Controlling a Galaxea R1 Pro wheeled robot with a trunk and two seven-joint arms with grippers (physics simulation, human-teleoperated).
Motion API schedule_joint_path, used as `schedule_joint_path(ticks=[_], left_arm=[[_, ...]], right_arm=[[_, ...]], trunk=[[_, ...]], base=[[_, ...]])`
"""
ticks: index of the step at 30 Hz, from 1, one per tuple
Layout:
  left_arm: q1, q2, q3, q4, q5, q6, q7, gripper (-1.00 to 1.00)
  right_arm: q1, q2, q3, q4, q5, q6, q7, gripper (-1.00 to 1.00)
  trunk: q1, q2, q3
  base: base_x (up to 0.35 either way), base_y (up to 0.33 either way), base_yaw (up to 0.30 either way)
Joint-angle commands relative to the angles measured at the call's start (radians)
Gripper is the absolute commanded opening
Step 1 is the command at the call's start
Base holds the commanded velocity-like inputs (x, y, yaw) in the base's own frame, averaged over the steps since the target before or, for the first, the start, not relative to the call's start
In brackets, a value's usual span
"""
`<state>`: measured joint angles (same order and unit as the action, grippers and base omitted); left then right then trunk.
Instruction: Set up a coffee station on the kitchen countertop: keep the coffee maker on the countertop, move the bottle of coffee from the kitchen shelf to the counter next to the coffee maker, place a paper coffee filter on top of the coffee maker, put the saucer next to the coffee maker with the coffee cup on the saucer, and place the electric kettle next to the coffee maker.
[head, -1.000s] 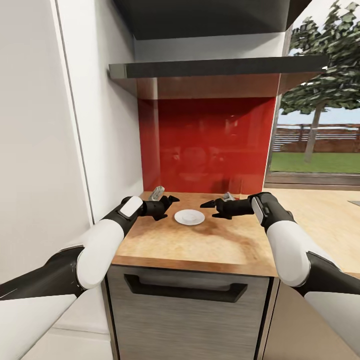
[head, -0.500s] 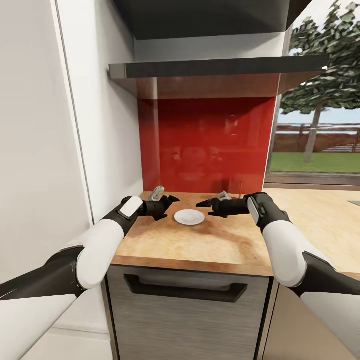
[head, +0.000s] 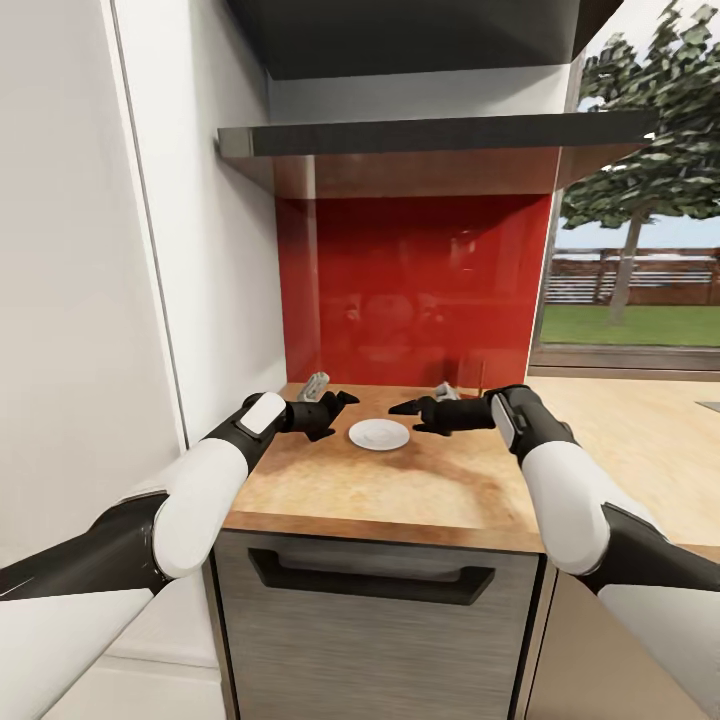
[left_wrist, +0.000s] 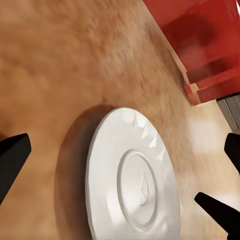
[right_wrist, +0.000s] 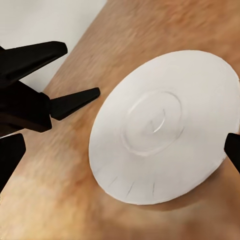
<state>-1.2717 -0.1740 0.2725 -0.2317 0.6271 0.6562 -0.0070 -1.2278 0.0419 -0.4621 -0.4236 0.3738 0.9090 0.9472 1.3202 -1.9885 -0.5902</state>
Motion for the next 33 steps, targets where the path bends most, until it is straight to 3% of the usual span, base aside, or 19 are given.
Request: schedule_joint_path(ticks=[1, 4, 9, 27, 33], left_arm=[[0.000, -0.001, 0.003, 0.000, -0.009, 0.006, 0.002, 1.00], [0.000, -0.001, 0.003, 0.000, -0.009, 0.006, 0.002, 1.00], [0.000, -0.001, 0.004, 0.000, -0.009, 0.006, 0.002, 1.00], [0.000, -0.001, 0.004, 0.000, -0.009, 0.006, 0.002, 1.00], [0.000, -0.001, 0.004, 0.000, -0.009, 0.006, 0.002, 1.00]], right_arm=[[-0.001, 0.001, -0.011, -0.001, 0.011, 0.005, 0.007, 1.00], [-0.001, 0.003, -0.091, 0.000, 0.011, 0.004, -0.015, 1.00], [-0.001, 0.007, -0.151, 0.003, 0.008, 0.001, -0.088, 1.00], [-0.002, 0.009, -0.169, 0.002, 0.009, 0.003, -0.143, 1.00], [-0.002, 0.020, -0.218, 0.002, 0.008, 0.004, -0.179, 1.00]], trunk=[[0.000, 0.000, -0.001], [0.000, 0.000, -0.001], [0.000, 0.000, -0.001], [0.000, 0.000, -0.001], [0.000, 0.000, -0.001]], base=[[0.000, 0.000, 0.000], [0.000, 0.000, 0.000], [0.000, 0.000, 0.000], [0.000, 0.000, 0.000], [0.000, 0.000, 0.000]])
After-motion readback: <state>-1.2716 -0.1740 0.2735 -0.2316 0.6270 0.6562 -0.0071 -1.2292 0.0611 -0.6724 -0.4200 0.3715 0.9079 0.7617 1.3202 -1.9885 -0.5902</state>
